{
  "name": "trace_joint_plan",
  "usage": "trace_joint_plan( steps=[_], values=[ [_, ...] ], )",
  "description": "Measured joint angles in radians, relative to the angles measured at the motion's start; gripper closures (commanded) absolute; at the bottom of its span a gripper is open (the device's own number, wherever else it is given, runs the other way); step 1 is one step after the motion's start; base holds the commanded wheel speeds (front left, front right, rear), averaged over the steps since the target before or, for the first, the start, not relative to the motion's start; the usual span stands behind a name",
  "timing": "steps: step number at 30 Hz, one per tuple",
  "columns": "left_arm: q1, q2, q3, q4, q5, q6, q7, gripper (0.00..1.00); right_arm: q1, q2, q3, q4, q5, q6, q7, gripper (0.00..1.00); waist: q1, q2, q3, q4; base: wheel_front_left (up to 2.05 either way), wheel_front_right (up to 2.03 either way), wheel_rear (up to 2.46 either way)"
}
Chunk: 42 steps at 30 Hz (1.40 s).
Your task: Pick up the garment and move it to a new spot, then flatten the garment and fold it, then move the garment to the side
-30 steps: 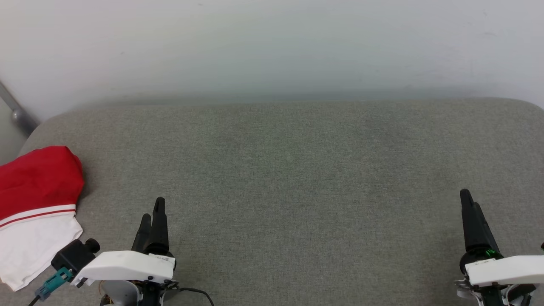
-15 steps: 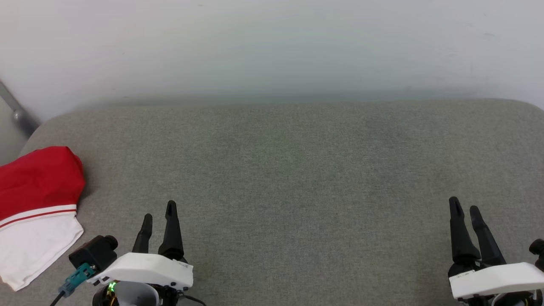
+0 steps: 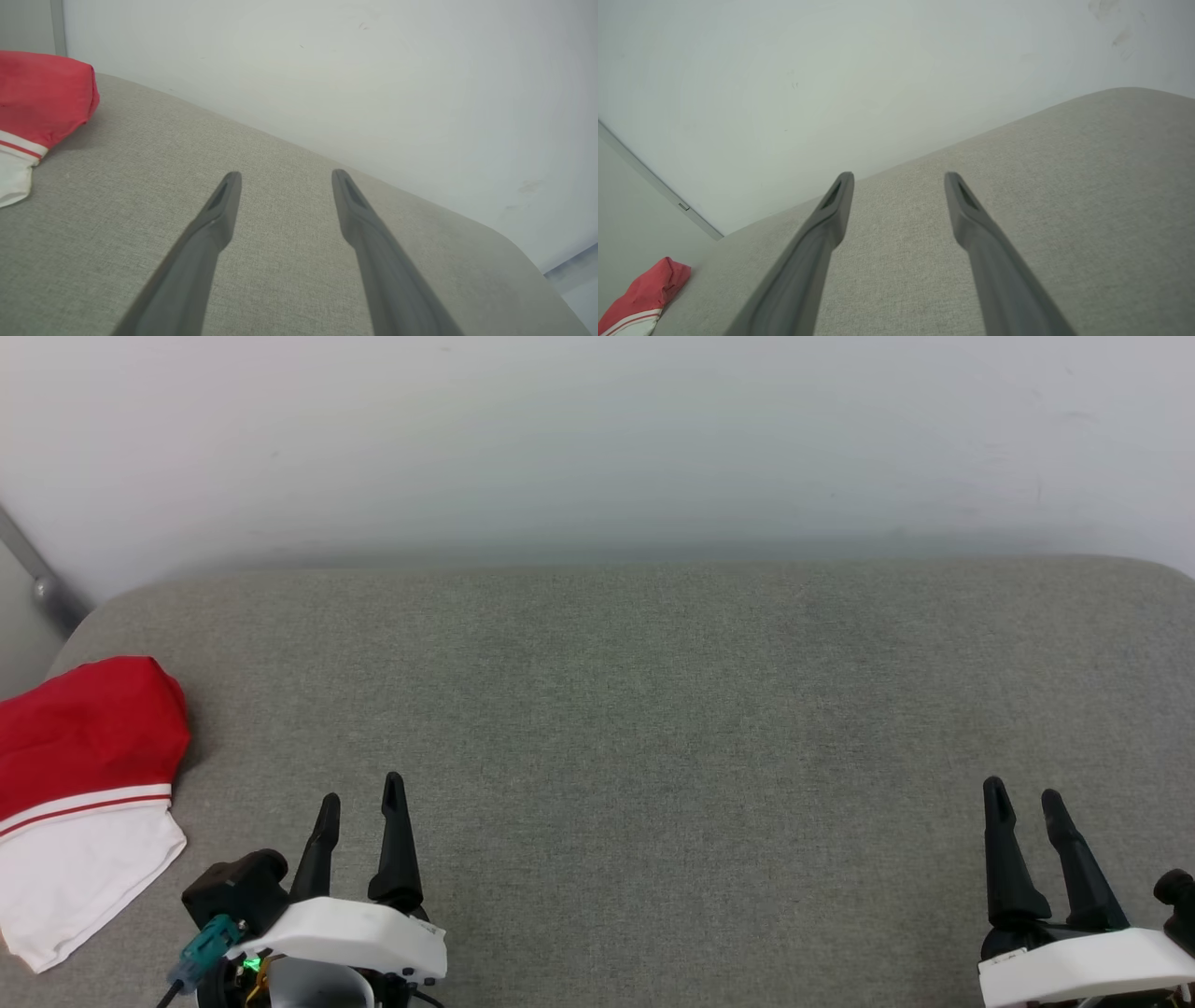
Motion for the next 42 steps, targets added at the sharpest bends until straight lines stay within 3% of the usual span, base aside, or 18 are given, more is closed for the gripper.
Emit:
trace_joint_plan(
  steps=[42],
  values=[
    [0.056, -0.019, -0.032, -0.020, 0.385, -0.014, -0.098, 0.00, 0.072, 0.000, 0.006, -0.088, -0.364, 0.000, -0.100, 0.00, 0.0000, 0.0000, 0.001, 0.013, 0.00, 0.00, 0.00]
  ],
)
